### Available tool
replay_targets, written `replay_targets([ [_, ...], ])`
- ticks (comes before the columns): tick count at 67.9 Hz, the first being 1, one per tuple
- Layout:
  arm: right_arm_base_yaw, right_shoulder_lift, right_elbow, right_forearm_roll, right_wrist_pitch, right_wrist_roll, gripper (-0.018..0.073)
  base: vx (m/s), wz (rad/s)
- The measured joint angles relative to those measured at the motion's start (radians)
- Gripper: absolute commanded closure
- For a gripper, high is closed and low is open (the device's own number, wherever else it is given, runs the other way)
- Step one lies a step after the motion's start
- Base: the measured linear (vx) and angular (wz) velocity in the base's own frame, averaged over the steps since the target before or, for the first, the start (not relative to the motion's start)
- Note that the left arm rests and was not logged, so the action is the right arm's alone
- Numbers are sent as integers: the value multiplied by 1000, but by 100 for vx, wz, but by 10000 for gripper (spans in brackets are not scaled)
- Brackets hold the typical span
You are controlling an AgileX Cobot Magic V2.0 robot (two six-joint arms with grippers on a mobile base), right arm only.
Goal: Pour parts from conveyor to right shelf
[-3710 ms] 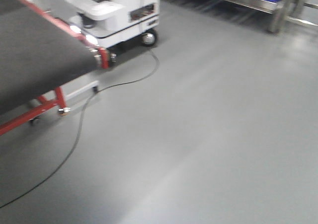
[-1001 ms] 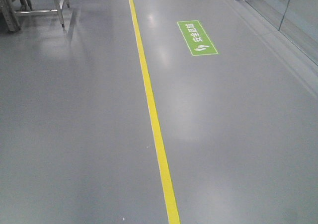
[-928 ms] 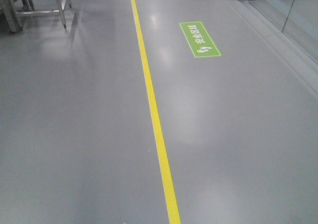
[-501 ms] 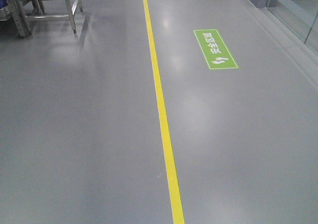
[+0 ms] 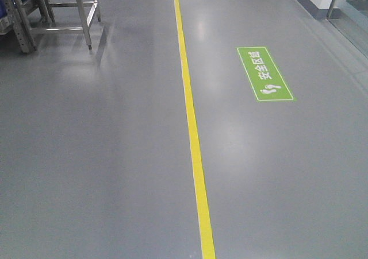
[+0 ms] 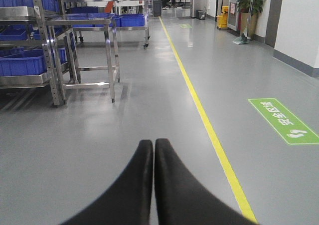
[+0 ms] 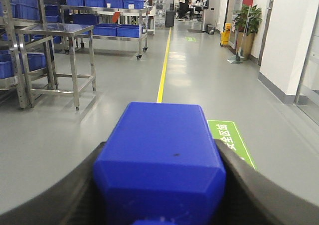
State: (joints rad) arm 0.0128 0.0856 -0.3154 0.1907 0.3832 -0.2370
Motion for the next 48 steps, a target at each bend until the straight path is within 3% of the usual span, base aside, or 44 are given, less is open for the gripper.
replay_targets([
  [48,0,0,0,0,0,-1,565,59,1],
])
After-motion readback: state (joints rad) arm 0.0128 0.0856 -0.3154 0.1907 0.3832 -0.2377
